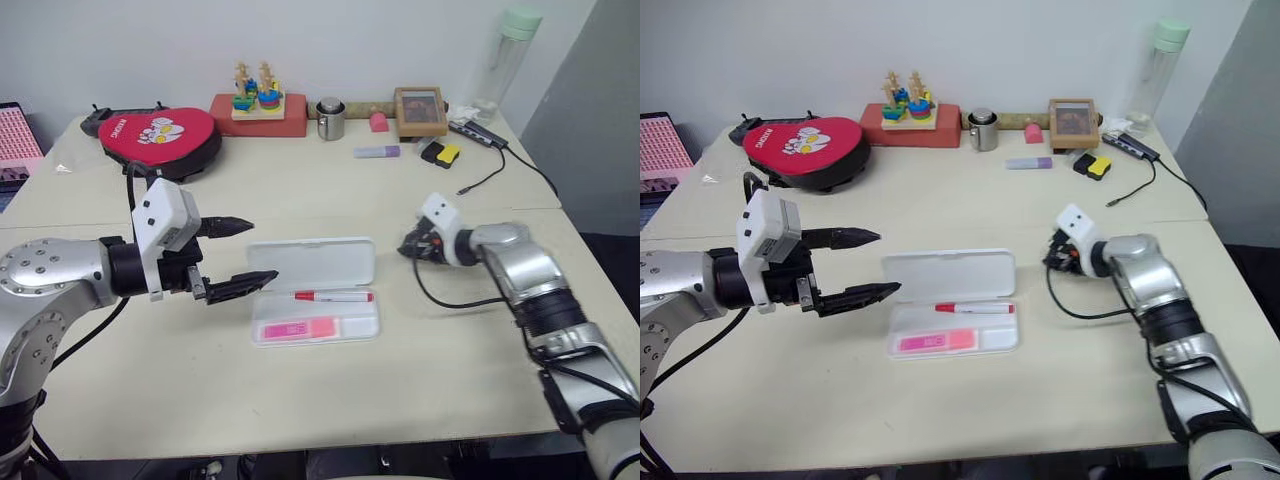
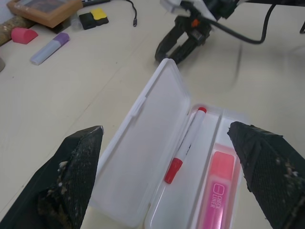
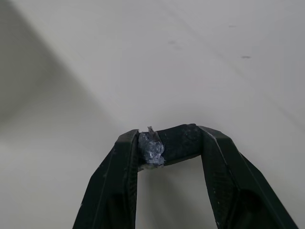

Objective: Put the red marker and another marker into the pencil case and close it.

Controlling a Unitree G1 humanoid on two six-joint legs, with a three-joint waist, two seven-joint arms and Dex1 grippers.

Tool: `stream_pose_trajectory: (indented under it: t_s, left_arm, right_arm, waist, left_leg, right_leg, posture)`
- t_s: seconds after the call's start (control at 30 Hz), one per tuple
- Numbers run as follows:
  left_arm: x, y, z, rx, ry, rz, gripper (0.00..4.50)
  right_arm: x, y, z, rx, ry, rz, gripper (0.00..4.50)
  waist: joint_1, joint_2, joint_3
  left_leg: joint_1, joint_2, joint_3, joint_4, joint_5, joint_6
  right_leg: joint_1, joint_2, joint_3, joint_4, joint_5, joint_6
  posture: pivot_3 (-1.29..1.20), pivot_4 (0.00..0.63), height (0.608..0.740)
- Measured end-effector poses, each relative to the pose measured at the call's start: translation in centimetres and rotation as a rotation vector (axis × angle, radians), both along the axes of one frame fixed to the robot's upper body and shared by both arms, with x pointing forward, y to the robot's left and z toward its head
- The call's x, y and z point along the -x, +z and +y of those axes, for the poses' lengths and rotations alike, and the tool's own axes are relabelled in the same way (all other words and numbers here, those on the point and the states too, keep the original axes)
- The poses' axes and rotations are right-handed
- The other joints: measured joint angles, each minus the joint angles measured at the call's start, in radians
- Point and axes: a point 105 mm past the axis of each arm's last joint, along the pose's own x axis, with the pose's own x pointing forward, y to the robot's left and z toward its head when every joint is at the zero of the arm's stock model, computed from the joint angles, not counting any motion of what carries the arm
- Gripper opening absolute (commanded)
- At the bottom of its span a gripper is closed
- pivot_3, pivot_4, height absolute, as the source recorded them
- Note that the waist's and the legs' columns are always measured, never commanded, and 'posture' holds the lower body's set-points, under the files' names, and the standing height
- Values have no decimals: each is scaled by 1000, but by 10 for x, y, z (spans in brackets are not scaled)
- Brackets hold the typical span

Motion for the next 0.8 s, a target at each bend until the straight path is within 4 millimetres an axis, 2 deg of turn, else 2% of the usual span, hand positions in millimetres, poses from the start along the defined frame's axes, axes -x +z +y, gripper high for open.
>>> stream_pose_trajectory:
  t_s: [0.07,0.33,0.67,0.8]
  left_arm:
    - [0,0,0,1,-4,3,4500]
    - [8,-10,2,-19,-43,63,4500]
    - [7,-10,4,-21,-46,64,4500]
    - [6,-10,4,-23,-45,62,4500]
  right_arm:
    - [17,10,0,20,102,3,1562]
    - [67,18,3,47,358,111,1562]
    - [98,32,31,17,565,108,1562]
    - [107,29,46,23,633,109,1562]
  waist:
    - [-1,0,0]
    - [-4,1,1]
    - [-2,1,1]
    - [-2,1,1]
  left_leg:
    - [0,1,0,0,0,0]
    - [1,1,1,0,0,0]
    - [1,1,0,1,0,0]
    - [1,1,0,1,0,0]
  right_leg:
    - [0,0,-1,0,0,0]
    - [1,0,0,0,-3,5]
    - [1,0,0,0,-3,5]
    - [1,0,0,0,-3,5]
  posture:
    - [0,150,740]
    - [0,150,740]
    - [0,150,740]
    - [0,150,740]
